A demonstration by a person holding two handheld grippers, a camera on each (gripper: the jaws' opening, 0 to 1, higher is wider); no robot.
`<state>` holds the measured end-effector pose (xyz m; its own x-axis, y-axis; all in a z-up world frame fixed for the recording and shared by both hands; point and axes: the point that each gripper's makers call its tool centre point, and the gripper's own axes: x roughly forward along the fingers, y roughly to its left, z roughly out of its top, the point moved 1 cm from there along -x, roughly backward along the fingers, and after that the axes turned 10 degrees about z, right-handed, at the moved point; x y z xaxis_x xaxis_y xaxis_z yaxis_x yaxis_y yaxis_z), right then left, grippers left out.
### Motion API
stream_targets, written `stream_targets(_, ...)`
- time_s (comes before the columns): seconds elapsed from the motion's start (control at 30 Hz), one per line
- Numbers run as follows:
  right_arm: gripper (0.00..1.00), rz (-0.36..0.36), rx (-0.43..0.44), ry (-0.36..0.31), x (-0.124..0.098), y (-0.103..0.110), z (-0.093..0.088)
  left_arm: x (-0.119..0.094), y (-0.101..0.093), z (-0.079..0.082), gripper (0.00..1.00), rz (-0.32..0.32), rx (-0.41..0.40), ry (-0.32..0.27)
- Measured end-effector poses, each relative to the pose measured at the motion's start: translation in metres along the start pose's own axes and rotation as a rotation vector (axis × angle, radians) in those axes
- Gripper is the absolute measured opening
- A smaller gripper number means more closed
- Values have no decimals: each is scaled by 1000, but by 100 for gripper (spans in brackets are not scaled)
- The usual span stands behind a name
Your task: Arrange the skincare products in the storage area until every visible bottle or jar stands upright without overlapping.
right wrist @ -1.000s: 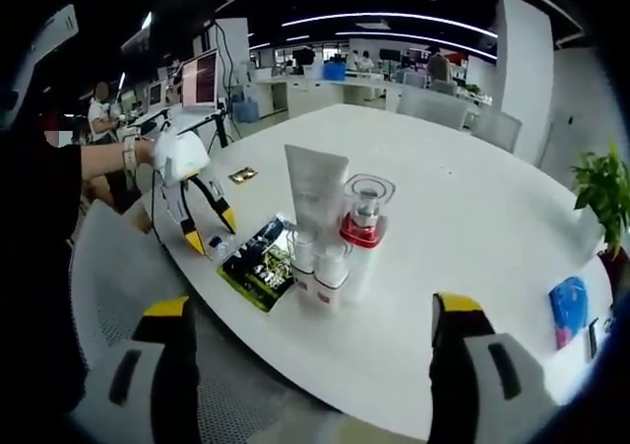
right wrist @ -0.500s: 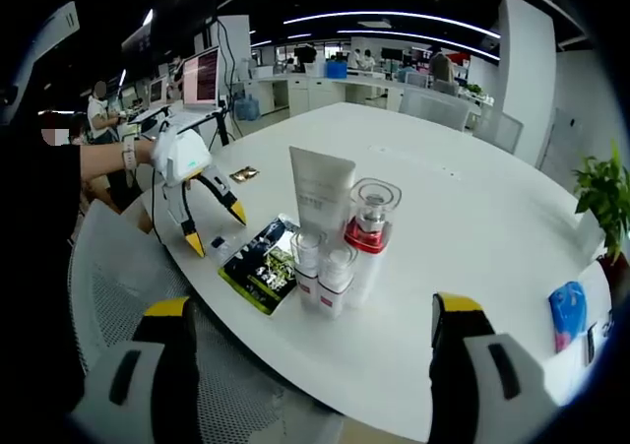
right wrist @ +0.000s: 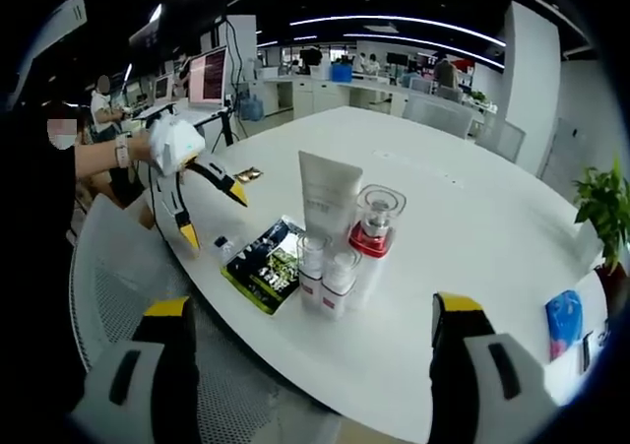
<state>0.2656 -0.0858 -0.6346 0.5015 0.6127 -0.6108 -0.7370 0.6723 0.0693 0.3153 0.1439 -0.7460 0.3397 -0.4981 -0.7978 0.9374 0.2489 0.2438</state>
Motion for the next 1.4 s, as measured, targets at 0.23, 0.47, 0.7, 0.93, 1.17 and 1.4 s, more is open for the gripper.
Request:
stream_targets(0.23,100,0,-16,-15,-3,0,3,-15,25,-8,81,138,-152,-4)
stream_targets(0.47,100,-16,-3,-12,-7,-4,0,-30,78,-38,88,379,-405,47)
stream_targets(0.7,100,-30,8,-4,-10,-9,-4,-36,107,-59,93,474,-568,66)
stream_targets(0.93,100,-38,22,4,-8,-13,-6,-31,131,-72,92,542,-695,78)
stream_targets(1.17,100,-42,33,14,-6,-17,-6,-23,148,-82,86,554,-785,93)
stream_targets(1.4,100,-43,44,13,-3,-21,-3,-14,161,-97,80,561,-845,157)
